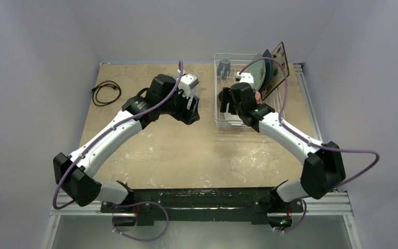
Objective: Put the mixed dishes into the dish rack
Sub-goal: Pick up the bowl from the dish rack.
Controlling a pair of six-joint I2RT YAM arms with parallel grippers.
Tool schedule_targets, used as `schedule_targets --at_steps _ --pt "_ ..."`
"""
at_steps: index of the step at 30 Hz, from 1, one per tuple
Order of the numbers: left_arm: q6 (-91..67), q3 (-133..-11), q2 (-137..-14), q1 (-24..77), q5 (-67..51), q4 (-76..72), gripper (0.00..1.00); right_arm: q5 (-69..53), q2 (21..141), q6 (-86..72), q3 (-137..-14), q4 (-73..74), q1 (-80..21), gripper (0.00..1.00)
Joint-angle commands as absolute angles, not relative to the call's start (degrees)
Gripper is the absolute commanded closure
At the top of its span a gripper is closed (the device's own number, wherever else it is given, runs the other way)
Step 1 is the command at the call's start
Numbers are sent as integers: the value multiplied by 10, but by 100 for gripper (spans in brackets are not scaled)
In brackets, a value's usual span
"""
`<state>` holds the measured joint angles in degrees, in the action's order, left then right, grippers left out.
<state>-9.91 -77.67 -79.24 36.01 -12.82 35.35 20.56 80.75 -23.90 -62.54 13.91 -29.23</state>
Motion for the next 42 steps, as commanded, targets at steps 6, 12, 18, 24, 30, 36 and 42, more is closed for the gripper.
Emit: schedule_targets --at_steps 6,12,18,24,30,36,42 --pt "-99 -796 -772 358 -120 342 32 327 910 -274 -688 201 -347 31" --pt "-97 -795 -770 358 -117 341 32 357 964 -280 -692 119 -363 33" --pt "-97 -796 -769 358 -117 341 32 391 1010 -279 -674 49 -364 43" --pt "-93 -795 -770 357 -110 341 32 364 971 -267 -614 -42 -363 81" --pt "-92 -786 -770 358 -117 327 32 297 863 -245 -540 -141 -360 100" --pt "-93 -709 -709 359 -138 205 32 116 759 -325 -492 -207 -286 100" --pt "-71 -540 -625 364 -183 -106 18 -168 686 -428 -457 -309 -212 100"
